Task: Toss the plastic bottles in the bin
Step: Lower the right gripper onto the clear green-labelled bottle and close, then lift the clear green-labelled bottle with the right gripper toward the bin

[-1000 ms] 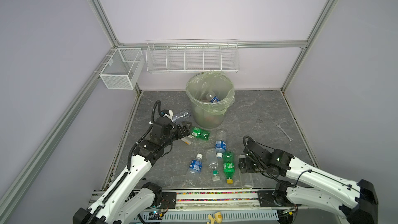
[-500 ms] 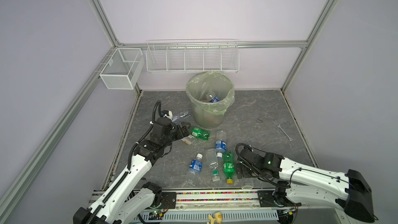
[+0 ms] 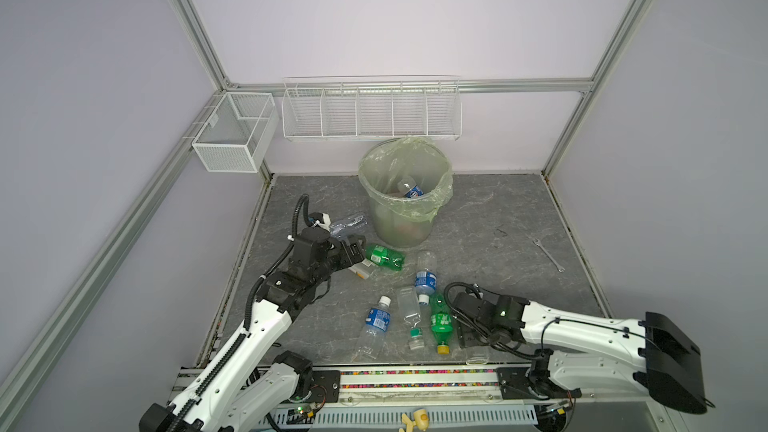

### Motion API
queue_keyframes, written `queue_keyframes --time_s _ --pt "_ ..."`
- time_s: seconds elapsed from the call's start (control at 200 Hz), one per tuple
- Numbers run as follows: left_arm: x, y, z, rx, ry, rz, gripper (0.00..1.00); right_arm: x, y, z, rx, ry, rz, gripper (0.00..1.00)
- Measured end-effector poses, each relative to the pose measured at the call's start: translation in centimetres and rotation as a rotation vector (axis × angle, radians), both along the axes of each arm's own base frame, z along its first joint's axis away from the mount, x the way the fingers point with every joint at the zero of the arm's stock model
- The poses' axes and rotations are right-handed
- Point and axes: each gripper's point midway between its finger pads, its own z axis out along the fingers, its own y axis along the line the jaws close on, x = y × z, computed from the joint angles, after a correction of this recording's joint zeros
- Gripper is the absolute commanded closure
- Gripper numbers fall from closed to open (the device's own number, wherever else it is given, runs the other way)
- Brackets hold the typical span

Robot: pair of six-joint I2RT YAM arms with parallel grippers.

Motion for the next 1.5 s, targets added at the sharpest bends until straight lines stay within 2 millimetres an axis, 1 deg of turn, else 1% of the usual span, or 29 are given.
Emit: queue_keyframes --time_s 0.065,0.19,0.31,0.405,0.52,0.595,0.695,0.805,0.97,1.2,1.374,1.499 --pt "0.0 0.0 0.0 0.001 0.001 0.001 0.01 0.2 0.0 0.1 -0.011 -0.008 -0.002 0.38" --pt "0.1 0.1 -0.1 0.011 0.004 0.002 0.01 0.7 -0.1 0.6 -0.021 -0.033 -0.009 0.38" --pt "0.2 0.2 -0.4 0.025 0.01 0.007 0.01 1.2 -0.7 1.3 -0.055 -0.06 -0.02 0.39" --pt "0.1 0.3 -0.5 0.03 0.014 0.009 0.01 1.7 -1.1 2.5 -0.075 -0.092 -0.03 0.39" --pt "0.1 0.5 -0.6 0.035 0.017 0.015 0.01 2.8 -1.4 4.4 -0.065 -0.142 -0.059 0.41" --pt "0.0 0.9 -0.7 0.048 0.022 0.031 0.01 3.7 -1.9 5.1 -0.047 -0.159 -0.106 0.41" --pt "-0.2 1.8 -1.0 0.072 0.031 0.065 0.01 4.7 -2.7 5.4 -0.033 -0.168 -0.159 0.41" --pt "-0.3 2.6 -1.2 0.084 0.042 0.097 0.01 5.6 -2.7 5.9 -0.012 -0.184 -0.172 0.41" --pt "-0.7 2.8 -1.9 0.087 0.066 0.104 0.01 7.5 -1.8 8.0 0.023 -0.224 -0.159 0.42" --pt "-0.8 2.8 -2.0 0.075 0.076 0.112 0.01 10.5 0.1 12.2 0.103 -0.318 -0.124 0.41" --pt "-0.6 2.3 -2.0 0.056 0.08 0.095 0.01 13.0 2.5 16.1 0.161 -0.399 -0.075 0.41" --pt "-0.5 2.0 -2.6 0.058 0.103 0.087 0.01 14.1 3.7 17.7 0.19 -0.436 -0.052 0.41"
